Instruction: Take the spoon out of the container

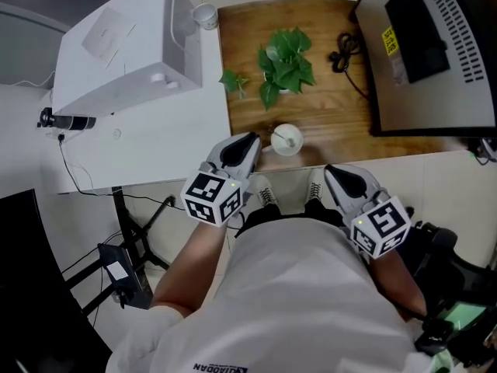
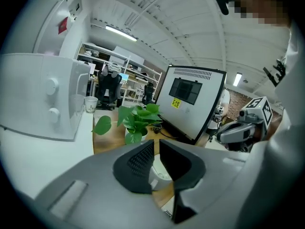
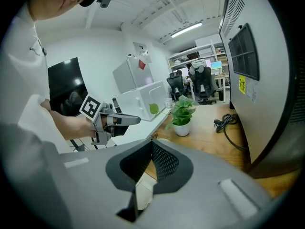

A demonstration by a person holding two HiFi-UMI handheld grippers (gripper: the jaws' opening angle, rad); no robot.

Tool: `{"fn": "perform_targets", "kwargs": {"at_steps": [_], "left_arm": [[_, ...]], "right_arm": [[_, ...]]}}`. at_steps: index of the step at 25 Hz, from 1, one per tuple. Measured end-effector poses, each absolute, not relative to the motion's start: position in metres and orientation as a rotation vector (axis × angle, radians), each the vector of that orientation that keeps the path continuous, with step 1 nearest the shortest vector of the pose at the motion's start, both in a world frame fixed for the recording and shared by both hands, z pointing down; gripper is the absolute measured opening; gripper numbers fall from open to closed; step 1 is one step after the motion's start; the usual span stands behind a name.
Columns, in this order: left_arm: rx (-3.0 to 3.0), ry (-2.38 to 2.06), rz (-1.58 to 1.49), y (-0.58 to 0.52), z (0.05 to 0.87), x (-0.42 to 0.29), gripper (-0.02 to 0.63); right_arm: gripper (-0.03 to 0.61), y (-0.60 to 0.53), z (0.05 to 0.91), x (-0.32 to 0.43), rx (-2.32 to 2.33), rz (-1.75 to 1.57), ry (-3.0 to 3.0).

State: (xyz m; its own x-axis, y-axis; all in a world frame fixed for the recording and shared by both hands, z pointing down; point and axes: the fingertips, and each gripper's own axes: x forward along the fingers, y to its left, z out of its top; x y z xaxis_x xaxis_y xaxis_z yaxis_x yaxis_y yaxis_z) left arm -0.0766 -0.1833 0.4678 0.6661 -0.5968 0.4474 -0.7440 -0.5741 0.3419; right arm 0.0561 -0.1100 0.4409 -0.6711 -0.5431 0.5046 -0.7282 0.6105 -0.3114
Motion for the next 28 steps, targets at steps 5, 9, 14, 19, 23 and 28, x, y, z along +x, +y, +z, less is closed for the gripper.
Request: {"fn": "perform_targets", "kwargs": {"at_steps": [5, 9, 14, 19, 23, 28], "left_arm": [[2.345, -1.039, 0.434, -0.199, 0.489, -0.073, 0.067], [2.316, -1.038, 0.459, -0.209, 0.505, -0.067, 0.090], [2.263, -1.006, 0.474, -0.210, 0.524, -0.059, 0.136], [2.237, -1.003, 0.491, -0.210, 0.539, -0.055, 0.139], [2.219, -0.988, 0.507, -0.209, 0.545, -0.052, 0.138], [2.212, -0.959, 0.520, -0.205, 0.552, -0.047, 0.136]], "right_arm": [[0.008, -0.116, 0.447, 0.062, 1.028, 0.740, -2.463], [0.008, -0.120, 0.449, 0.070, 1.040, 0.752, -2.452], [0.008, -0.124, 0.453, 0.077, 1.049, 0.772, -2.432], [0.008, -0.124, 0.456, 0.079, 1.050, 0.780, -2.422], [0.008, -0.124, 0.455, 0.082, 1.060, 0.781, -2.416], [0.008, -0.122, 0.457, 0.084, 1.062, 0.782, -2.411]]}}
